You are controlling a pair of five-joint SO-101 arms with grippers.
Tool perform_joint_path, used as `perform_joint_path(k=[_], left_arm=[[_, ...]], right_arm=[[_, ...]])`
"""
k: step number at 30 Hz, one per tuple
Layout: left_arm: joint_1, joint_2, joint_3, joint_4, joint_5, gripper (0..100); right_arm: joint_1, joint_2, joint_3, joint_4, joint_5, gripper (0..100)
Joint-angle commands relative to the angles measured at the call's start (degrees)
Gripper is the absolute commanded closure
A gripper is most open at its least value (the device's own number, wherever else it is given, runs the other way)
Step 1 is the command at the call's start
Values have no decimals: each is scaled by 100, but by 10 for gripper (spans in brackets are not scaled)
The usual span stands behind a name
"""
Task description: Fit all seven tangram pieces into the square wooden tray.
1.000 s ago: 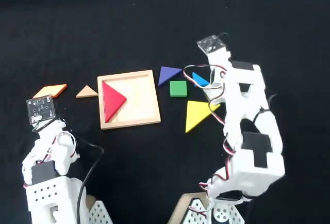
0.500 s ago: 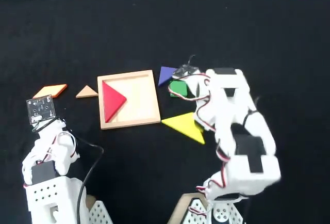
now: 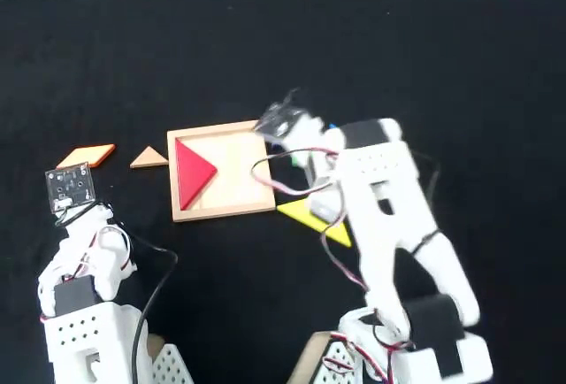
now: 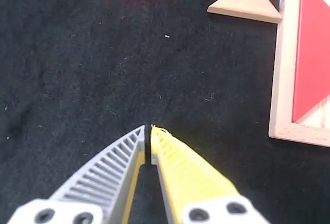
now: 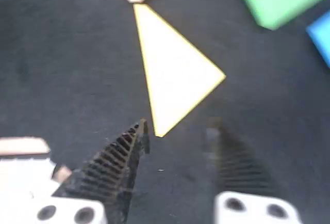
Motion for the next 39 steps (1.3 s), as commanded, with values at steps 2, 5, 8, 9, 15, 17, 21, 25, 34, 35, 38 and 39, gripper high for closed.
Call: perform_joint_path(k=[2, 5, 8, 9, 15, 17, 21, 25, 34, 35, 38, 39], left_arm=[[-4, -44, -31, -114, 26, 967], [-4, -44, -31, -114, 26, 967], [4, -44, -31, -114, 26, 967], [4, -44, -31, -114, 26, 967], [4, -44, -31, -123, 26, 967], [4, -44, -31, -123, 26, 967], [4, -44, -31, -123, 26, 967], [4, -44, -31, -123, 26, 967], [-4, -44, -31, -114, 18, 967], [-4, -44, -31, -114, 18, 967], [-4, -44, -31, -114, 18, 967], [-4, -44, -31, -114, 18, 967]], right_arm=[[-316, 620, -84, -9, 703, 531], [-185, 936, -119, -237, 703, 529], [62, 963, -110, -422, 703, 529], [141, 963, -110, -448, 712, 528], [18, 1051, 136, -580, 721, 528], [-97, 1112, 356, -862, 712, 528], [-18, 1244, 787, -1600, 703, 528], [-26, 1534, 752, -1776, 563, 528], [-26, 2334, -92, -1424, 141, 528], [-26, 2387, -136, -1398, 141, 528], [-26, 2396, -163, -1389, 141, 528], [-26, 2396, -171, -1389, 141, 528]])
